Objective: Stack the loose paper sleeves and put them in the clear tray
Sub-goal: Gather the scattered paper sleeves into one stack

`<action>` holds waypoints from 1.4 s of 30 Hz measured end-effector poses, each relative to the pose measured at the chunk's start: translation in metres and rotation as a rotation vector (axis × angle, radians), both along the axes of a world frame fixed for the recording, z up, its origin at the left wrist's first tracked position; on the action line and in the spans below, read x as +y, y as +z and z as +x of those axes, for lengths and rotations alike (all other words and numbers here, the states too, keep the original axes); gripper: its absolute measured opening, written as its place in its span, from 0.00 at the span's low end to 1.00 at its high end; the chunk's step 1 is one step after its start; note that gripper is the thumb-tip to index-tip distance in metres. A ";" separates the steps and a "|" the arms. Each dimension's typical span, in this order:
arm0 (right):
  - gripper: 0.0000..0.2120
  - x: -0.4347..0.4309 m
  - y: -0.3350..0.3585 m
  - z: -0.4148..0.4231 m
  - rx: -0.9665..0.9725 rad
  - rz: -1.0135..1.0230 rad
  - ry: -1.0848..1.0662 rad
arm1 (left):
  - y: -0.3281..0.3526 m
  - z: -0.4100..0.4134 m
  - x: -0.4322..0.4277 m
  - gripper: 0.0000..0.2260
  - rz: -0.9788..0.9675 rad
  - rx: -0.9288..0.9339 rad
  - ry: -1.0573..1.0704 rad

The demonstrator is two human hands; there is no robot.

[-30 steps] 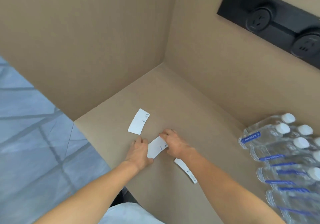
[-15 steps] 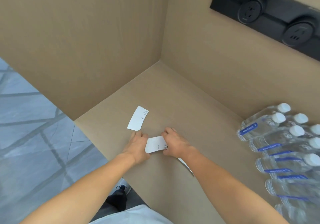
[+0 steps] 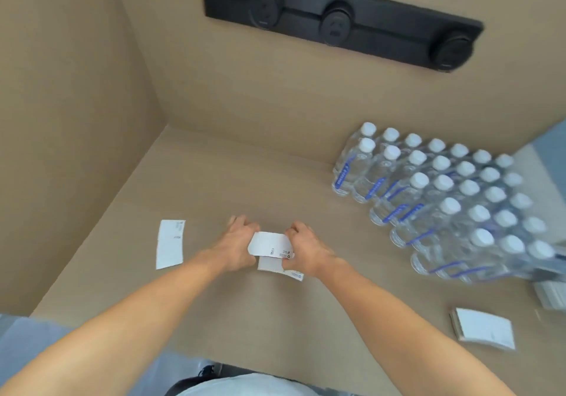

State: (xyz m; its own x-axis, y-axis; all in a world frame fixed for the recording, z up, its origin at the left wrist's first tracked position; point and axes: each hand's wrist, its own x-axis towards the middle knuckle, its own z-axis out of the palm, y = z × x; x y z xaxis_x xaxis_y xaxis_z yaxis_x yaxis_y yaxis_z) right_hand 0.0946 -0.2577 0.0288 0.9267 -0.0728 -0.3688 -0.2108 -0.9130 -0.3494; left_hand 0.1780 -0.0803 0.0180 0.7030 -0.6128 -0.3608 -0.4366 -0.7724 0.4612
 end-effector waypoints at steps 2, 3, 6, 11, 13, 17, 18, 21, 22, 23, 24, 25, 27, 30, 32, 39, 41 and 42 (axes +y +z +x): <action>0.27 -0.012 0.000 -0.014 0.004 -0.012 -0.062 | -0.002 -0.003 -0.018 0.25 -0.002 0.009 -0.065; 0.27 -0.017 -0.001 -0.021 0.007 -0.017 -0.090 | -0.004 -0.004 -0.026 0.25 0.000 0.014 -0.093; 0.25 -0.027 -0.006 -0.036 0.021 -0.027 -0.161 | -0.009 -0.009 -0.044 0.25 0.026 0.016 -0.165; 0.24 -0.025 -0.021 -0.045 0.048 -0.018 -0.194 | -0.019 -0.012 -0.047 0.24 0.082 0.019 -0.204; 0.24 -0.022 -0.027 -0.044 0.055 -0.007 -0.196 | -0.022 -0.011 -0.042 0.24 0.100 0.011 -0.208; 0.24 -0.016 -0.035 -0.039 0.046 0.015 -0.182 | -0.027 -0.009 -0.032 0.23 0.127 0.012 -0.189; 0.24 -0.015 -0.038 -0.037 0.048 0.013 -0.173 | -0.029 -0.008 -0.030 0.22 0.133 0.012 -0.185; 0.22 -0.012 -0.045 -0.037 0.079 0.004 -0.162 | -0.035 -0.009 -0.028 0.16 0.135 0.042 -0.178; 0.21 -0.011 -0.047 -0.037 0.090 0.004 -0.163 | -0.037 -0.011 -0.028 0.14 0.132 0.050 -0.174; 0.21 -0.011 -0.049 -0.037 0.096 0.003 -0.161 | -0.040 -0.013 -0.028 0.12 0.128 0.052 -0.168; 0.20 -0.011 -0.050 -0.037 0.097 0.000 -0.155 | -0.041 -0.014 -0.029 0.10 0.124 0.048 -0.163; 0.20 -0.011 -0.050 -0.037 0.097 -0.003 -0.147 | -0.041 -0.014 -0.028 0.09 0.120 0.045 -0.159; 0.19 -0.011 -0.051 -0.036 0.098 -0.008 -0.135 | -0.042 -0.013 -0.028 0.10 0.117 0.051 -0.158; 0.19 -0.011 -0.053 -0.036 0.103 -0.023 -0.131 | -0.045 -0.010 -0.028 0.12 0.129 0.036 -0.186; 0.20 -0.010 -0.052 -0.035 0.111 -0.037 -0.134 | -0.047 -0.011 -0.029 0.14 0.137 0.021 -0.200; 0.29 -0.004 -0.035 -0.030 0.182 -0.148 -0.117 | -0.040 -0.004 -0.015 0.23 0.133 0.016 -0.193; 0.31 0.000 -0.026 -0.022 0.164 -0.178 -0.097 | -0.035 0.004 -0.002 0.27 0.137 0.018 -0.161; 0.31 0.003 -0.022 -0.017 0.151 -0.180 -0.078 | -0.032 0.009 0.007 0.27 0.135 0.015 -0.136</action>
State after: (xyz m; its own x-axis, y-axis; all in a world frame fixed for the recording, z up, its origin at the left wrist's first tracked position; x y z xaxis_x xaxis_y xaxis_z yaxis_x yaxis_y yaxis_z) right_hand 0.0775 -0.2542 0.0071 0.8509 -0.2189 -0.4776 -0.3206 -0.9365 -0.1420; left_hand 0.1869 -0.0735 -0.0143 0.6110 -0.6468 -0.4565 -0.5348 -0.7624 0.3644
